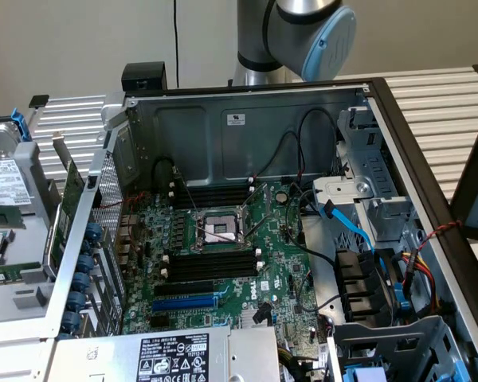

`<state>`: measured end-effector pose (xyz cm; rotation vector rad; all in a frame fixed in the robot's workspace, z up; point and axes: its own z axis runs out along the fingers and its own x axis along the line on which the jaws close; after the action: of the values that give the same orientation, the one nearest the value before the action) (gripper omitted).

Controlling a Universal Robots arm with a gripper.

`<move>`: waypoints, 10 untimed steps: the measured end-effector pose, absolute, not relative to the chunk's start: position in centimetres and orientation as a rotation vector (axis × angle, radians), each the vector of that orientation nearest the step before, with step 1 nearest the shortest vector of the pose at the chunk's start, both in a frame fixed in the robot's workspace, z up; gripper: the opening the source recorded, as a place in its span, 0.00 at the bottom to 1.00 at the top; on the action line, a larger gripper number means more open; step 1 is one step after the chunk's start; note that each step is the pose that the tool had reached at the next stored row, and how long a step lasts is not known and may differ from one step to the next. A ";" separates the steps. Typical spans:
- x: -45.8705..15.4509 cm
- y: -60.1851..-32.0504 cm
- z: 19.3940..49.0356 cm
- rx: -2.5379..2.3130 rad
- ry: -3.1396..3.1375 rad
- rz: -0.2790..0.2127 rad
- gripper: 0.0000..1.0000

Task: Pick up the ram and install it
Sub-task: 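Pick up the ram and move it above insertion slot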

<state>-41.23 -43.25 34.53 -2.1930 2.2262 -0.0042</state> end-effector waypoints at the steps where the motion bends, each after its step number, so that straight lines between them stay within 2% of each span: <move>1: -41.1 -43.3 35.0 -2.193 2.226 -0.004 0.14; 10: -39.8 -43.9 38.7 -2.192 2.222 0.002 0.14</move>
<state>-39.79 -43.86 38.68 -2.1916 2.2220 0.0024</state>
